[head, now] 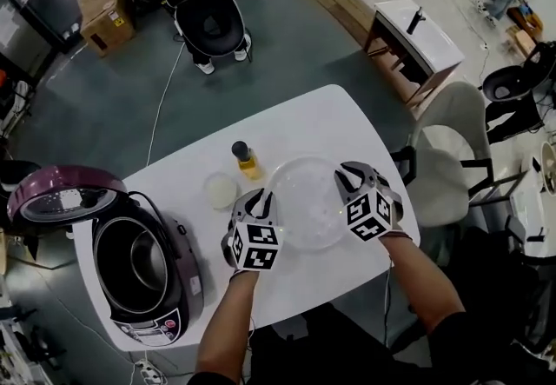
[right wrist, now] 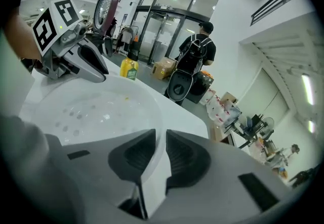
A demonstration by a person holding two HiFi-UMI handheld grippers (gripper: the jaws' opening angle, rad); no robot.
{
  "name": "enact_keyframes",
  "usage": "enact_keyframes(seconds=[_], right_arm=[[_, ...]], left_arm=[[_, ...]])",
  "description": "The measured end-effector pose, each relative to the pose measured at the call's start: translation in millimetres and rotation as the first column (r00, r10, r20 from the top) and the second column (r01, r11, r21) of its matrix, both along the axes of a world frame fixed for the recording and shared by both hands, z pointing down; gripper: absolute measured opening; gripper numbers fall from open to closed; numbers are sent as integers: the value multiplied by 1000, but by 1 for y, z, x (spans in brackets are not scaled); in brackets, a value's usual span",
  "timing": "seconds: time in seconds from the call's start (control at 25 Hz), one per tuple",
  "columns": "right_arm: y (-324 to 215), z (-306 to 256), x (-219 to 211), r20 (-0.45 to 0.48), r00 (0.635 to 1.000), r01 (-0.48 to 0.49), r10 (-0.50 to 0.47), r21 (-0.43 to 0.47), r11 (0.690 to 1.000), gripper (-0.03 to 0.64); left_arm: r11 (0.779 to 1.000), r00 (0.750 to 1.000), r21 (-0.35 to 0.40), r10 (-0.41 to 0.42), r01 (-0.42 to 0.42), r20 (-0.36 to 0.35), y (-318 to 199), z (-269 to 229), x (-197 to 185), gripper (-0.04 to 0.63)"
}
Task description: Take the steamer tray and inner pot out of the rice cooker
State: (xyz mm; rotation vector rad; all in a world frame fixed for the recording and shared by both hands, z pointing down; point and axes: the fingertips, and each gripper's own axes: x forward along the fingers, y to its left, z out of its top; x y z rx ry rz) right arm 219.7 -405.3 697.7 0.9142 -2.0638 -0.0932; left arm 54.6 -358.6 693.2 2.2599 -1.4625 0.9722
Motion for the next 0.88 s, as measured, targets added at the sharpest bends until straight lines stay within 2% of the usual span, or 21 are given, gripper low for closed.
enact_keyframes(seconds=[0.2, 0.4, 0.6, 0.64, 0.68, 0.76, 0.88], right_arm=[[-33, 37, 13, -22, 1000, -5, 5, -6, 1000, 63], [-52, 62, 12, -30, 999, 36, -36, -26, 999, 63], [-62, 76, 8, -26, 998, 53, -54, -36, 998, 69], [-63, 75, 9, -20, 999, 49, -50, -28, 998, 74], [-64, 70, 9, -12, 999, 43, -43, -16, 999, 93], [-61, 53, 10, 23, 999, 25, -25, 11, 1000, 177], [-44, 11, 9, 124, 992, 3, -9, 43, 999, 206]], left_arm=[[1000, 999, -5, -30, 30, 10, -31, 37, 14, 66], [997, 997, -33, -75, 76, 12, -44, 64, 14, 64], [994, 994, 7, -107, 107, 22, -54, 69, 11, 71], [994, 993, 15, -113, 113, 19, -55, 67, 11, 86], [993, 993, 21, -118, 117, 12, -54, 63, 11, 130], [992, 992, 41, -123, 123, -6, -49, 48, 12, 190], [989, 991, 86, -118, 124, -66, -33, 10, 17, 213]])
